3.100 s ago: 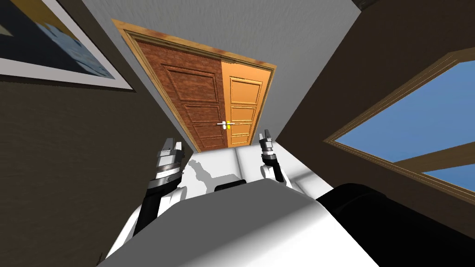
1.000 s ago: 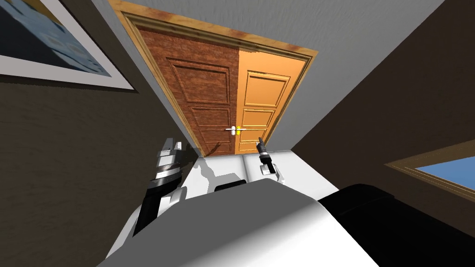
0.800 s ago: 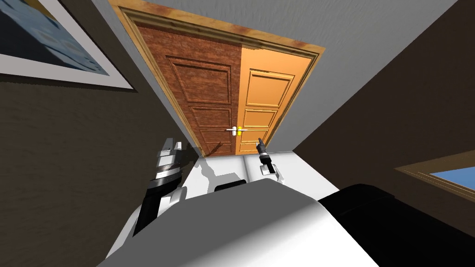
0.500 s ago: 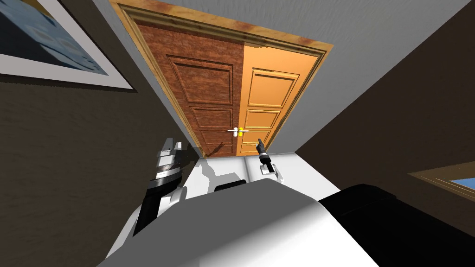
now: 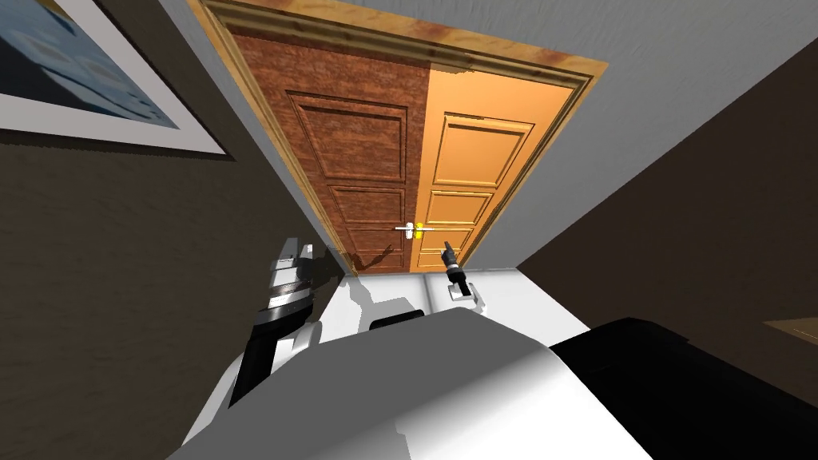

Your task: Pull the door open

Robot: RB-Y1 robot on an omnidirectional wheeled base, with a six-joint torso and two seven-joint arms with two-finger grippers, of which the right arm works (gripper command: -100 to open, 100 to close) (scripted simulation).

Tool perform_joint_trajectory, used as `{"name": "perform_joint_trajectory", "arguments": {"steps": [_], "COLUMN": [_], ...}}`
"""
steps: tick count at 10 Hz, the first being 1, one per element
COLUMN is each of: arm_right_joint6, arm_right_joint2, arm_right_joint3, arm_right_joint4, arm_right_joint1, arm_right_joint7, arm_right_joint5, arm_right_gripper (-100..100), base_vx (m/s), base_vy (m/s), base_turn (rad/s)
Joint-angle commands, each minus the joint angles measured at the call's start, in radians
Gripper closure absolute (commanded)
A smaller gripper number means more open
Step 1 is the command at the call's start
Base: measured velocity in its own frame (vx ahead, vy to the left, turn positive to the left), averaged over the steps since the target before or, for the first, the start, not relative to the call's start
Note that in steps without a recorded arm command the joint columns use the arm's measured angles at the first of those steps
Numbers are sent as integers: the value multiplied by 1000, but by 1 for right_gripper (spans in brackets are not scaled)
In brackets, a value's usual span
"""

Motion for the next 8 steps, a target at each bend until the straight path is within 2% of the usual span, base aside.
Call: {"name": "perform_joint_trajectory", "arguments": {"steps": [1, 8], "arm_right_joint6": [9, 29], "arm_right_joint2": [-4, -14], "arm_right_joint3": [-8, -39], "arm_right_joint4": [30, 158], "arm_right_joint1": [-10, -52], "arm_right_joint7": [-22, -94], "arm_right_joint5": [9, 43], "arm_right_gripper": [-100, -100], "base_vx": [176, 148], "base_vy": [34, 21], "base_turn": [51, 49]}}
